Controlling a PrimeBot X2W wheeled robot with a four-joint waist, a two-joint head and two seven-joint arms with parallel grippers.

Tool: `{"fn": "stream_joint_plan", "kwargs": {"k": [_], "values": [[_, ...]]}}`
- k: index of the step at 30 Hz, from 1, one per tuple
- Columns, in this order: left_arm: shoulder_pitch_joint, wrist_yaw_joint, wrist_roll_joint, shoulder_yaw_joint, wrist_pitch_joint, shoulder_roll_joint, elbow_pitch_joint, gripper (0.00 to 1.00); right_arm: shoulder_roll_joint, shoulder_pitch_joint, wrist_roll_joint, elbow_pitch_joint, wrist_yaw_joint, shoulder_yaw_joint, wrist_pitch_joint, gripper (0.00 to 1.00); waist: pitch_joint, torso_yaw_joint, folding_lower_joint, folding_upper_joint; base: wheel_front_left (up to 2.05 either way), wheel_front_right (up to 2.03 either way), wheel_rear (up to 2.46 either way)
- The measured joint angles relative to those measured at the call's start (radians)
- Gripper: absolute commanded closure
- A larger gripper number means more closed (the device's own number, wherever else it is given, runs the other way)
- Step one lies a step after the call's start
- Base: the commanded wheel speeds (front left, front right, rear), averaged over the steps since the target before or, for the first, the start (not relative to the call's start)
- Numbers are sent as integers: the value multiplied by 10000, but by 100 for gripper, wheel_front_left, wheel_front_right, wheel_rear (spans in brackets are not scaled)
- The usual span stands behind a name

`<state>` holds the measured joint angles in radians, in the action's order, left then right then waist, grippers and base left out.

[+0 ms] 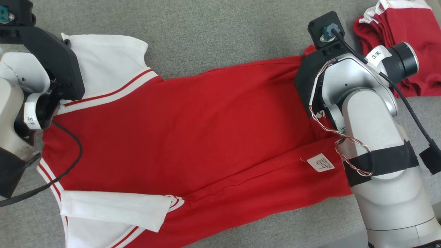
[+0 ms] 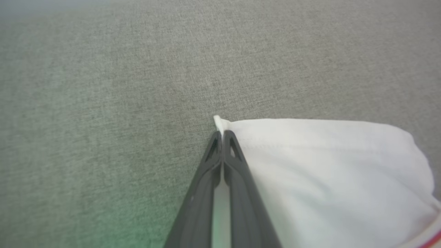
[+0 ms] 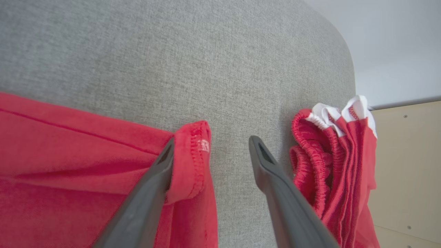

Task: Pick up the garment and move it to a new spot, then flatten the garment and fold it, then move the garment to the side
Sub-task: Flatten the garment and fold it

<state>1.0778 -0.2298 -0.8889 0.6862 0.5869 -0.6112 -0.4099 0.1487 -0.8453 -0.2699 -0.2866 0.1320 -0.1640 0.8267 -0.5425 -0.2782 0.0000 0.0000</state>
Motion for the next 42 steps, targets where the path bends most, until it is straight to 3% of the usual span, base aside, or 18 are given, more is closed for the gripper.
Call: {"fn": "stream_joint_plan", "kwargs": {"k": [1,2,4,6,8,10,15,17,19,22,24,27,35,37,39,42], "values": [[22,0,0,0,0,-12,6,100,17,35,15,23,0,17,-17,2,-20,-7,0,0,0,0,0],[36,-2,2,2,-2,-21,17,100,17,59,42,38,0,58,-71,25,-40,-13,0,0,0,0,0],[41,-13,2,12,-15,-29,44,100,-33,111,150,81,0,171,-184,34,-74,-16,0,0,0,0,0],[62,-19,25,21,-15,-33,61,100,-50,184,148,104,0,180,-293,33,-98,-8,0,0,0,0,0],[79,-19,31,29,-15,-36,73,100,-58,210,136,146,0,165,-487,25,-113,6,0,0,0,0,0],[88,-17,31,35,-17,-38,86,100,-73,211,113,196,0,113,-640,0,-114,21,0,0,0,0,0],[92,-2,31,48,-13,-52,75,100,-199,217,19,330,0,-150,-541,0,-66,27,0,0,0,0,0],[92,-10,31,67,-6,-44,77,100,-161,242,-4,326,0,-138,-403,8,-47,24,1,0,0,0,0],[93,-36,29,79,2,-23,79,100,-59,271,-19,326,0,-134,-347,9,-34,33,0,1,0,0,0],[101,-35,29,88,31,-25,77,100,-2,319,2,307,0,-188,-299,25,-37,24,0,0,0,0,0],[109,-33,29,98,42,-42,69,100,42,351,42,290,0,-228,-291,46,-50,6,0,0,0,0,0],[134,-15,29,107,44,-69,52,100,136,358,42,291,0,-128,-295,66,-75,-11,0,0,0,0,0],[144,-2,31,123,-6,-144,52,100,-33,544,-13,324,0,581,-454,66,-55,-28,0,0,0,0,0],[144,-6,31,115,-48,-182,77,100,-128,603,94,309,0,796,-527,77,-48,-22,1,1,0,0,0],[141,-38,50,96,-151,-247,102,100,-257,658,236,299,0,1043,-591,100,-41,-10,1,1,0,0,0],[110,-75,148,33,-435,-366,111,100,-474,774,593,307,0,1507,-803,100,1,32,1,1,0,0,0]]}}
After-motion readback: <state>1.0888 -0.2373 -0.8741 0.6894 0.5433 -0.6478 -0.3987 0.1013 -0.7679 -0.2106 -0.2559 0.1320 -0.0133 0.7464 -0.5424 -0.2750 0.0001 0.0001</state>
